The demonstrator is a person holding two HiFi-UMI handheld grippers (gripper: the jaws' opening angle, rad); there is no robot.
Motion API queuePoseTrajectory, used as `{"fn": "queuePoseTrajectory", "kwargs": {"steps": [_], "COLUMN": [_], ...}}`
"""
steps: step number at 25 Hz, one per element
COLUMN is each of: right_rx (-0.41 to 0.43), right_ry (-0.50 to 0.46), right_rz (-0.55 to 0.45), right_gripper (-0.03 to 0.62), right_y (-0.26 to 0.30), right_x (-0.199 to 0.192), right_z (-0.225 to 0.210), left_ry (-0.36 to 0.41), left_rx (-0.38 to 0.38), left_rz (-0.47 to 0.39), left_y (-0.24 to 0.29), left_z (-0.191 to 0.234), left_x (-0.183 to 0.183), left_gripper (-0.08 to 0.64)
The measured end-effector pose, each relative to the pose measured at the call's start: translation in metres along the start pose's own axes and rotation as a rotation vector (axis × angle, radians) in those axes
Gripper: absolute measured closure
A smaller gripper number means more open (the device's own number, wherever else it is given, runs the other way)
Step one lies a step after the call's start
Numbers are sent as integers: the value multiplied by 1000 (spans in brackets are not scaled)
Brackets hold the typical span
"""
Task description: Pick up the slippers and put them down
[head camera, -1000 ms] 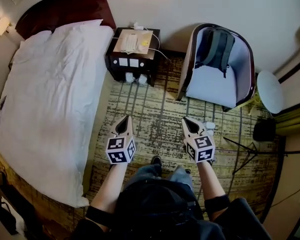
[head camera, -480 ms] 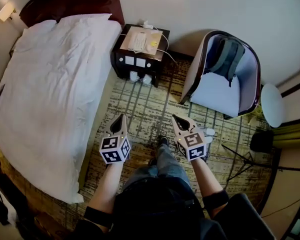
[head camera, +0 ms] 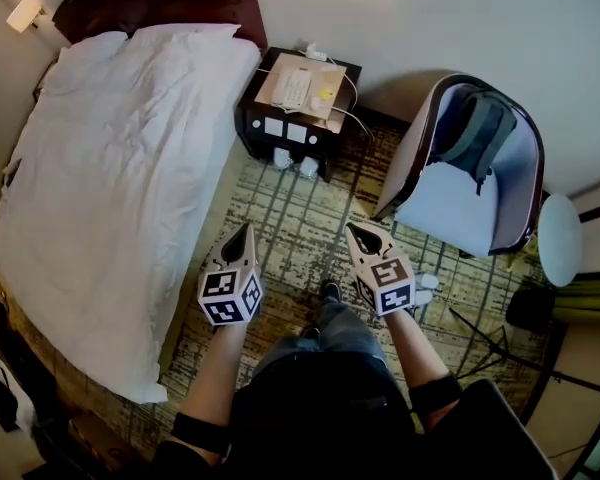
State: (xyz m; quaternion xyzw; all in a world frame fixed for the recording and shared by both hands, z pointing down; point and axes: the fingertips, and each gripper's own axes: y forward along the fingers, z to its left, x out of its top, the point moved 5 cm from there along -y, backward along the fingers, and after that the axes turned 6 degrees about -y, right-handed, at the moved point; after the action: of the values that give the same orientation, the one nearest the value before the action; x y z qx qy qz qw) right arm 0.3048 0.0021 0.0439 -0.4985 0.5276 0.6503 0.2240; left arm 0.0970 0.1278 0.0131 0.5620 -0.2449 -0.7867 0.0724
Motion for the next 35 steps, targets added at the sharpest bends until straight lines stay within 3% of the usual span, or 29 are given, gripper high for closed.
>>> {"fn": "queuePoseTrajectory", "kwargs": {"steps": [9, 15, 21, 35], "right_rx": [11, 6, -33, -288], "right_ry": [-3, 24, 31, 151], "right_rz": [8, -3, -7, 3], "right_gripper": [592, 592, 592, 592], "right_y": [30, 55, 85, 188], "right_x": [15, 23, 44, 83], "right_z": [-48, -49, -23, 70], "left_ry": [8, 69, 74, 201], "left_rx": [0, -4, -46, -274], "left_rz": [-8, -3, -3, 53], "left_y": [53, 63, 76, 118], "left_z": [-11, 2, 49, 194], "left_x": [29, 48, 69, 126], "left_gripper": [560, 560, 560, 560]}}
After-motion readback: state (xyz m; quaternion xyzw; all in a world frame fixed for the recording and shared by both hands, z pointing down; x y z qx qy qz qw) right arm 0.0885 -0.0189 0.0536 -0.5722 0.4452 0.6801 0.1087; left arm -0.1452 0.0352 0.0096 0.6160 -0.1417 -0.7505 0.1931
